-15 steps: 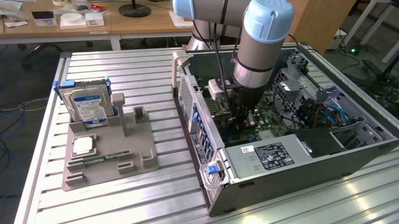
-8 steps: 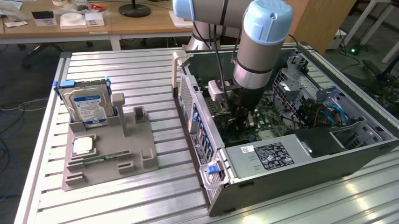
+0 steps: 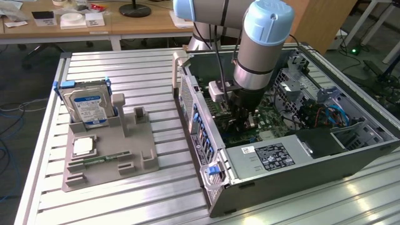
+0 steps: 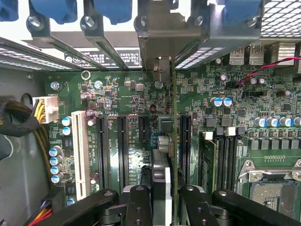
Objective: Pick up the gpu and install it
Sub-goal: 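Insert the gpu into the slot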
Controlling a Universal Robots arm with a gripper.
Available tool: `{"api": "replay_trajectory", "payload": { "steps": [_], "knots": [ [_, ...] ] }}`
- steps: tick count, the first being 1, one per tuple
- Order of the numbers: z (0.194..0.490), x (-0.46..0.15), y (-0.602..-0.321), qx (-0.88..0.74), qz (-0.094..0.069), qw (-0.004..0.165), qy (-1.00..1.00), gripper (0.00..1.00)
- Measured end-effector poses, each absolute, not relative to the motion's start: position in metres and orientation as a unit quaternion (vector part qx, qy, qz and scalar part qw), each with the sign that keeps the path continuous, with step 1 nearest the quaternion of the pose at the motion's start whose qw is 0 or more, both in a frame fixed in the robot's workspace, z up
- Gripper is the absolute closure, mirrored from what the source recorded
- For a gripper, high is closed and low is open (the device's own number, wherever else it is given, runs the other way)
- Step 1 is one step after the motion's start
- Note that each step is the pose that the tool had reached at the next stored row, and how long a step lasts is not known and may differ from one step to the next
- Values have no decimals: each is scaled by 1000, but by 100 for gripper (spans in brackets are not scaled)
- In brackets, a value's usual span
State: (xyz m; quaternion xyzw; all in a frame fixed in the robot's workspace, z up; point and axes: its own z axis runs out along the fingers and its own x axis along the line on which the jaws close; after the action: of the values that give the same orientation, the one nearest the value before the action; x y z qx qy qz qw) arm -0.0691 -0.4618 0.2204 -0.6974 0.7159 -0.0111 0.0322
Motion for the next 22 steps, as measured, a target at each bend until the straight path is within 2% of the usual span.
{"api": "replay_trajectory", "payload": {
  "steps": [22],
  "knots": [
    [217, -69, -462, -698, -11, 32, 716, 72]
  ]
}}
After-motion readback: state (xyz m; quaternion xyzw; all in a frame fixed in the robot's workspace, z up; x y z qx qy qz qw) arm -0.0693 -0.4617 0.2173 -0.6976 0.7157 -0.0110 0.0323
